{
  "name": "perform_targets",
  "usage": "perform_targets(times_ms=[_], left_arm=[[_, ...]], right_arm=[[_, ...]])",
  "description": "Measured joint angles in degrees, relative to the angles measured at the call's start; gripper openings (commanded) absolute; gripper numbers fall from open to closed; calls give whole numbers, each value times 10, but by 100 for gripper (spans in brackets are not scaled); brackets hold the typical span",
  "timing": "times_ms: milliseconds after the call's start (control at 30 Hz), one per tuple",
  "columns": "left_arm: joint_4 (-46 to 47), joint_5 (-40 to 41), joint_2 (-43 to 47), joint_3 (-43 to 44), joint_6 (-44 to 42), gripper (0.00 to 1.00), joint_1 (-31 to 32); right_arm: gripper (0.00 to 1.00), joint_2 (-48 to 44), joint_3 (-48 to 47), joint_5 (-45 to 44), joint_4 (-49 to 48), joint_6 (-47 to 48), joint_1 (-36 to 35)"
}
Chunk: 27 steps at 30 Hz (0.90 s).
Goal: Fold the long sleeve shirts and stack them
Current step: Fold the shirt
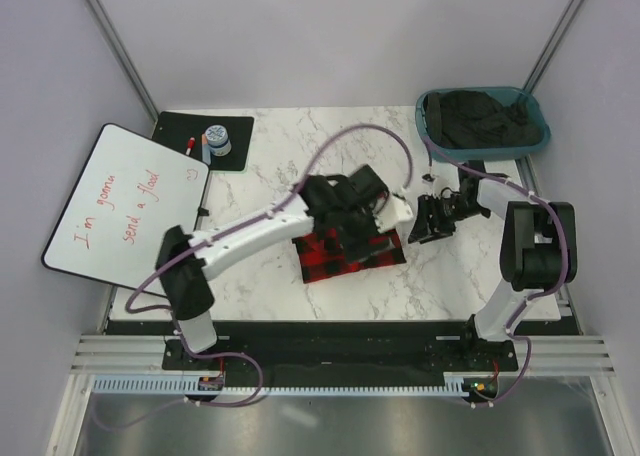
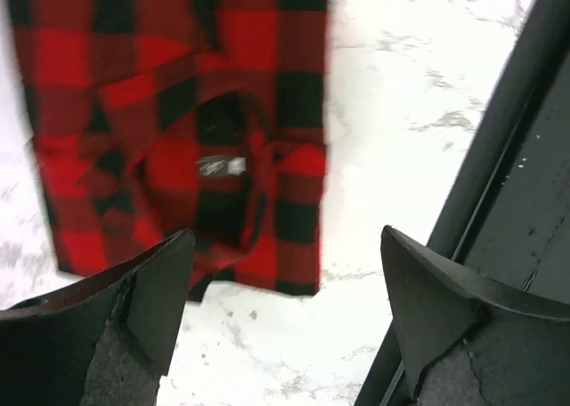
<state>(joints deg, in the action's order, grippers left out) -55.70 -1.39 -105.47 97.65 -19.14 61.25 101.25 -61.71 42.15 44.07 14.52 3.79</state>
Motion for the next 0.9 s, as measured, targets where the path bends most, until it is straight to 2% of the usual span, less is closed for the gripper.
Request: perform_targets(times_ms=[100, 133, 233, 300, 367, 467, 567, 667, 767, 900], left_arm=[[33, -56, 83, -44, 8, 83, -102], [41, -68, 95, -56, 10, 76, -144], [66, -92, 90, -94, 20, 67, -247], [72, -114, 80, -126, 32, 65, -290], [78, -131, 79, -156, 42, 57, -309], [100, -160, 100, -203, 57, 54, -311], [130, -167, 137, -238, 63, 49, -289], [159, -156, 154, -240, 63, 48, -243], [183, -127, 146, -233, 62, 46, -187], [203, -80, 96, -198, 61, 42, -124]], right_arm=[[55, 0, 16, -6, -22, -15, -42], [52, 0, 17, -9, -30, -18, -56], [47, 23, 12, -29, -61, -29, -103], [45, 58, -14, -28, -59, -44, -123], [44, 90, -60, -31, -58, -54, -136], [45, 139, -146, -54, -71, -63, -155], [51, 169, -217, -92, -101, -64, -167], [54, 155, -235, -109, -112, -72, -170], [55, 96, -204, -108, -130, -109, -144], [54, -28, -81, -82, -166, -180, -74]])
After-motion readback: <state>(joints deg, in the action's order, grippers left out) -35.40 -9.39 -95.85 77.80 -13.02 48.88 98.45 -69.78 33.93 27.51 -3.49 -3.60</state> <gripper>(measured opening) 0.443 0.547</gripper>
